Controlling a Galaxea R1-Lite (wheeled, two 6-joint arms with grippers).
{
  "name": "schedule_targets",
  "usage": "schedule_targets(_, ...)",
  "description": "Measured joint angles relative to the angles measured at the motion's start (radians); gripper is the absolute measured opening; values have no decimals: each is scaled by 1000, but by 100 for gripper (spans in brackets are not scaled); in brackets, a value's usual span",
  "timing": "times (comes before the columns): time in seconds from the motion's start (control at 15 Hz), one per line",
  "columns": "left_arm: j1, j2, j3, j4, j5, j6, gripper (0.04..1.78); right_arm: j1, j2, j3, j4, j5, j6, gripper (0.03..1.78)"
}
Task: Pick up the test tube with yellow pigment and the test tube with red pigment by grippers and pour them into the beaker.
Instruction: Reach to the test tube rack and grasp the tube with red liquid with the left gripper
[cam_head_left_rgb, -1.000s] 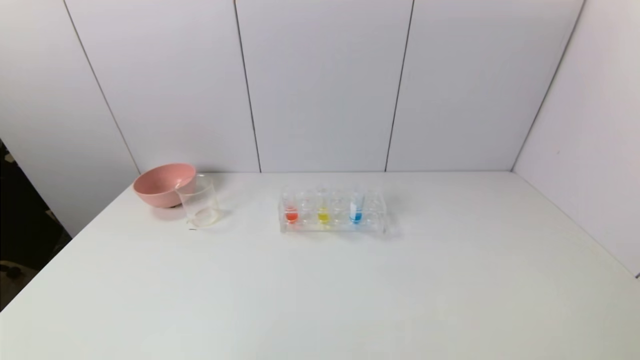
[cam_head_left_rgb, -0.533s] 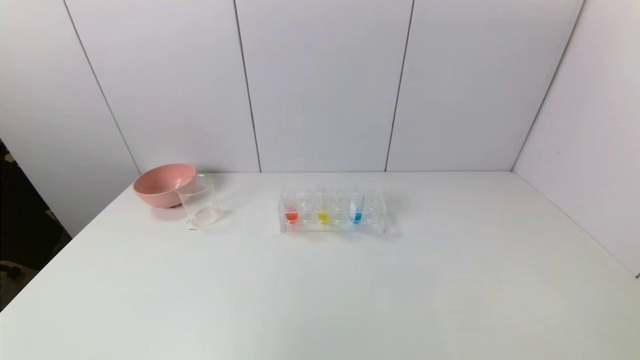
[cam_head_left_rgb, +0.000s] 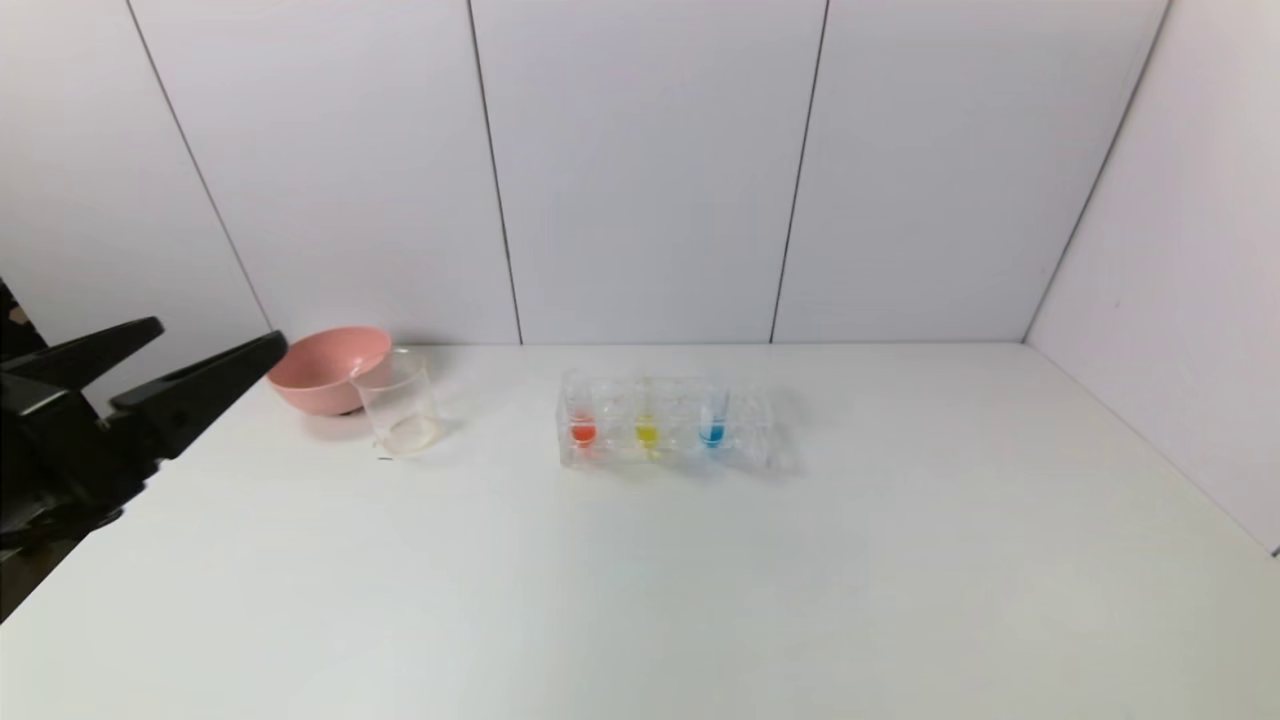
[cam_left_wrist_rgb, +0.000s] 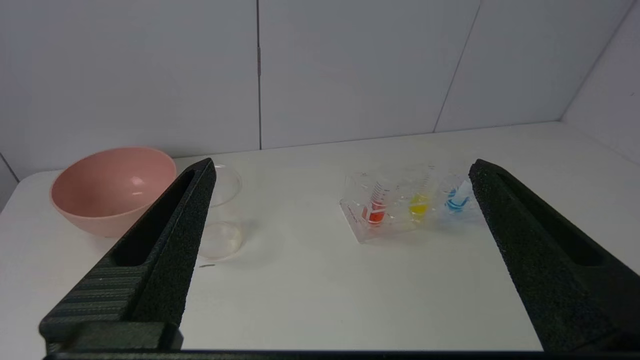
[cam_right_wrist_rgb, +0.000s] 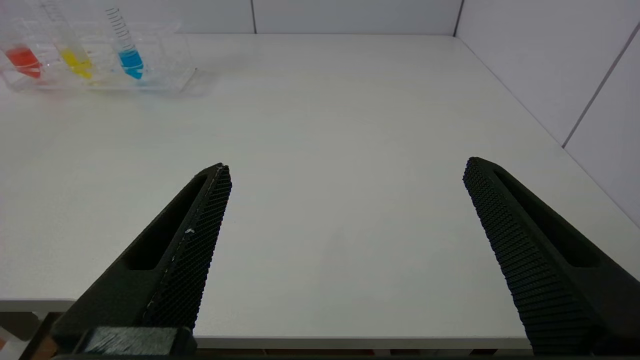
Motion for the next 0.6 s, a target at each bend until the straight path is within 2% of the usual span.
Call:
schedule_targets(0.4, -197, 520, -86, -470, 291, 54, 177, 0, 0, 0, 0, 0, 0, 170)
schedule_targets(0.6, -283, 694, -179, -586, 393, 73, 177, 0, 0, 0, -1, 0, 0, 170)
